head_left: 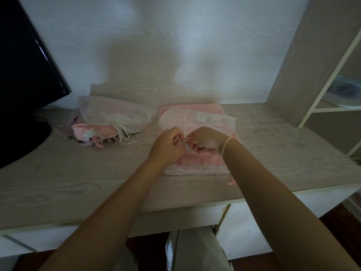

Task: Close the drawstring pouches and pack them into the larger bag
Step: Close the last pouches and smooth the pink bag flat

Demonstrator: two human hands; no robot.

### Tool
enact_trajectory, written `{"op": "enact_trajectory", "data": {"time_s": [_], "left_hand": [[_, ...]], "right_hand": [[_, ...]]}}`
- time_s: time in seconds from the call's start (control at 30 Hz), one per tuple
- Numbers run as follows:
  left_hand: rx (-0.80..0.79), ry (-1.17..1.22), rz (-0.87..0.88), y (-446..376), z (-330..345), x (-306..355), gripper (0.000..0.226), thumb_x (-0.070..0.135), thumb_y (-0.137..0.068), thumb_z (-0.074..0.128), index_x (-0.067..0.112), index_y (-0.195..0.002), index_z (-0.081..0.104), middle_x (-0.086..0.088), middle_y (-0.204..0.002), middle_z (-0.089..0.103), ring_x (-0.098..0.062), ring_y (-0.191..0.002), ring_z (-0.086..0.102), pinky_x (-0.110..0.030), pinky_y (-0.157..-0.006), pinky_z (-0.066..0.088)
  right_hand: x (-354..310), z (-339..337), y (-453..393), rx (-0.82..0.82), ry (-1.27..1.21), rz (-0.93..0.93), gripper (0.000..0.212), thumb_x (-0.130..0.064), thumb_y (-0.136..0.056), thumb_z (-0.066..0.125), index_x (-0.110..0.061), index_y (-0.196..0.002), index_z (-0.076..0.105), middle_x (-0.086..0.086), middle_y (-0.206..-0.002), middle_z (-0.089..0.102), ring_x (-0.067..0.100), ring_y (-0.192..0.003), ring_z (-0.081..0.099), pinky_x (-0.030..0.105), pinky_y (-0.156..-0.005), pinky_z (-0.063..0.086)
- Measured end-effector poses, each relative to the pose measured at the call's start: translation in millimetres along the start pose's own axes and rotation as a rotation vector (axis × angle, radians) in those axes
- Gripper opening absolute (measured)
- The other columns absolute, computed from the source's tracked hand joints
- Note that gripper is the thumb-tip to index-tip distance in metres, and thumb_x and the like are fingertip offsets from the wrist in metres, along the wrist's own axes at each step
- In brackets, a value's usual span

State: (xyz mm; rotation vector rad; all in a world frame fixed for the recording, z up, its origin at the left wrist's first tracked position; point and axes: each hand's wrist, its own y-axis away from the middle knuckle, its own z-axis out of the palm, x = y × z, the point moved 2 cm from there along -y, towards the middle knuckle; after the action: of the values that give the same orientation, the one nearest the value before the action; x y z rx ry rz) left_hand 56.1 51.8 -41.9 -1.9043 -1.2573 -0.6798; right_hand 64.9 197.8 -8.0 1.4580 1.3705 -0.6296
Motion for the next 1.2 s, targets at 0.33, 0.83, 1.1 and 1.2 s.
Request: {"op": "enact_trajectory", "data": {"time_s": [0.33,0.83,1.1,1.2], "left_hand": [[0.068,-0.128,0.009,-5.0,-1.8,2.9,0.012,0.029,-0.079,0.077,0.025,-0.073,0.067,0.008,-0.088,0.055,-0.006,-0.080,0.053,-0.023,-0.068,0.039],[-0.089,-0.076,-0.121,-2.4,-3.6,-4.7,0.036,0.012,-0.088,0.049,0.017,-0.056,0.035,0.001,-0.054,0.031,-0.012,-0.050,0.029,-0.029,-0.049,0.020],[-0.005,-0.190,-0.358,-0.6,-8.8,-11.1,0.037,0.045,-0.090,0.052,0.016,-0.071,0.065,-0.006,-0.076,0.064,-0.024,-0.072,0.060,-0.026,-0.057,0.037],[-0.043,-0.291,-0.395,-3.5,-9.0,-17.8,0.058,0.061,-0.089,0.046,0.010,-0.100,0.072,-0.009,-0.099,0.070,-0.029,-0.090,0.064,-0.031,-0.073,0.048]], "right_hand": [[2.8,-0.3,1.8,0.044,-0.114,0.035,0.014,-0.006,-0.094,0.055,-0.003,-0.083,0.063,0.006,-0.066,0.052,0.013,-0.058,0.047,0.024,-0.060,0.041],[11.2,-6.8,-1.2,0.313,-0.440,-0.078,0.021,0.010,-0.085,0.063,0.015,-0.105,0.065,0.020,-0.078,0.067,0.021,-0.061,0.066,0.030,-0.065,0.061],[20.4,-10.6,-6.7,0.460,-0.648,-0.113,0.013,0.007,-0.091,0.057,0.009,-0.103,0.063,0.015,-0.073,0.061,0.014,-0.056,0.063,0.023,-0.056,0.058],[27.2,-10.3,-10.6,0.526,-0.693,-0.103,0.012,0.006,-0.092,0.056,0.007,-0.101,0.063,0.013,-0.072,0.061,0.015,-0.056,0.061,0.023,-0.054,0.058]]}}
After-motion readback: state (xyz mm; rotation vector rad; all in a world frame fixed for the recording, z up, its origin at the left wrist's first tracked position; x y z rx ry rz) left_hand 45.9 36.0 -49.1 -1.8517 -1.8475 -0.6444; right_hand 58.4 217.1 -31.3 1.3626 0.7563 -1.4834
